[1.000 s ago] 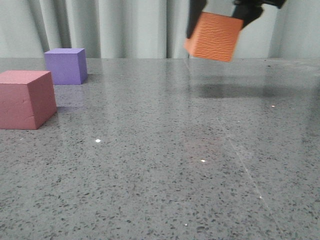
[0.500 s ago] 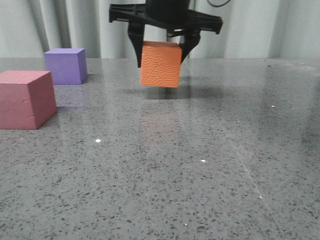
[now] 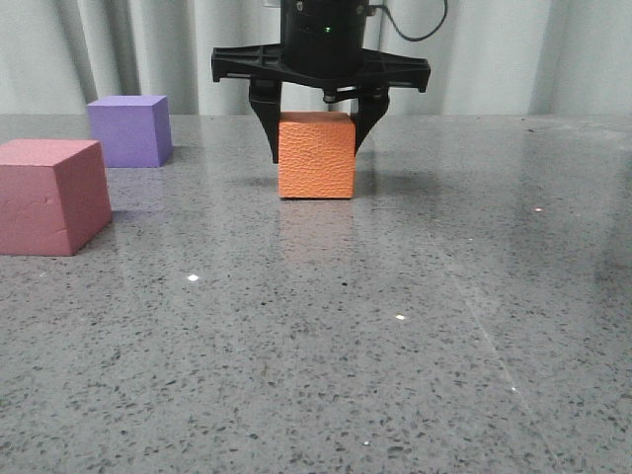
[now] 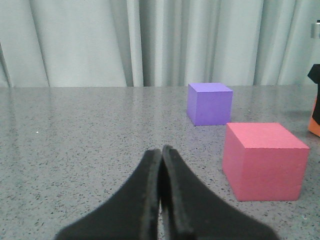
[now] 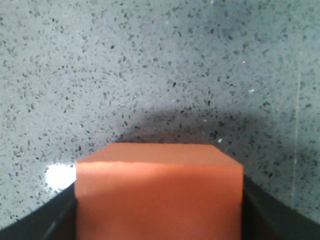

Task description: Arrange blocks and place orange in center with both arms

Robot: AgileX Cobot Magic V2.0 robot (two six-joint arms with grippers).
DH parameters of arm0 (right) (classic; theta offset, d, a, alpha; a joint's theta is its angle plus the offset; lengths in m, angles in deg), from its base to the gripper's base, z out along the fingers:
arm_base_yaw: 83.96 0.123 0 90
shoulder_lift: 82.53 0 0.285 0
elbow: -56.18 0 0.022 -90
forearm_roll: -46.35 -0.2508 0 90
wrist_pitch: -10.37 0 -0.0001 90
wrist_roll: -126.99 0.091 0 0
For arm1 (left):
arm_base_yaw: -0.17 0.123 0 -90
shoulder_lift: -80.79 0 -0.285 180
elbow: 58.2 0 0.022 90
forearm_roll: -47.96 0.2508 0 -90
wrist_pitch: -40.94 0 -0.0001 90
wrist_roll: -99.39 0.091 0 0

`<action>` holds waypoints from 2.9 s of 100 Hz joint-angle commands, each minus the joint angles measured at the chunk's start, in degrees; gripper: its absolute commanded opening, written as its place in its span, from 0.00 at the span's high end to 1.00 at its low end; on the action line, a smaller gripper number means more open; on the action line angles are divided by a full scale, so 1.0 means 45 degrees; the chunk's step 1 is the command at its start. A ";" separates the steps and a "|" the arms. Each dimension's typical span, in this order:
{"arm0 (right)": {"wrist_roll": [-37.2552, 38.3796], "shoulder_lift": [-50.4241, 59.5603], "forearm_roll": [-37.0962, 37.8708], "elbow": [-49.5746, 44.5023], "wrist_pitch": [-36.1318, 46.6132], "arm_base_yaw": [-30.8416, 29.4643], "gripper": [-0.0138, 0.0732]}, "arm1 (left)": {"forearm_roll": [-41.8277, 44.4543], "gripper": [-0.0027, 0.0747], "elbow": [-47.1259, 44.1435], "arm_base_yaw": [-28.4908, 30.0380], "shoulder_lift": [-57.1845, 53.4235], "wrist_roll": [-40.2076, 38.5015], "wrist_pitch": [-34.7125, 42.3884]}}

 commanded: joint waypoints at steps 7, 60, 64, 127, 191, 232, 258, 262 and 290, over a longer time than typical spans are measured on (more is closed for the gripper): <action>0.0016 0.0659 0.0019 0.0422 0.0195 0.0009 0.43 | -0.0070 0.99 -0.0675 0.0042 -0.0399 -0.0126 0.0958; -0.1139 0.1728 0.0203 0.0422 0.0652 0.0009 0.09 | -0.0070 0.99 -0.0675 0.0042 -0.0399 -0.0126 0.0958; -0.1451 0.1995 0.0274 0.0422 0.0579 -0.0003 0.09 | -0.0070 0.99 -0.0675 0.0042 -0.0399 -0.0126 0.0958; -0.2732 0.7414 0.3157 -0.3469 0.1123 -0.1022 0.09 | -0.0070 0.99 -0.0675 0.0042 -0.0399 -0.0126 0.0958; -0.2732 1.5404 0.3132 -1.3816 0.3355 -0.4670 0.09 | -0.0070 0.99 -0.0675 0.0042 -0.0399 -0.0126 0.0958; -0.2732 1.9690 0.3117 -1.6841 0.3290 -0.4670 0.39 | -0.0070 0.99 -0.0675 0.0042 -0.0399 -0.0126 0.0958; -0.2732 2.0848 0.3117 -1.6987 0.2957 -0.4670 0.91 | -0.0070 0.99 -0.0675 0.0042 -0.0399 -0.0126 0.0958; -0.2732 2.0883 0.3117 -1.6987 0.2930 -0.4670 0.91 | -0.0070 0.99 -0.0675 0.0042 -0.0399 -0.0126 0.0958; -0.2732 2.0893 0.3117 -1.6987 0.2654 -0.4670 0.92 | -0.0070 0.99 -0.0675 0.0042 -0.0399 -0.0126 0.0958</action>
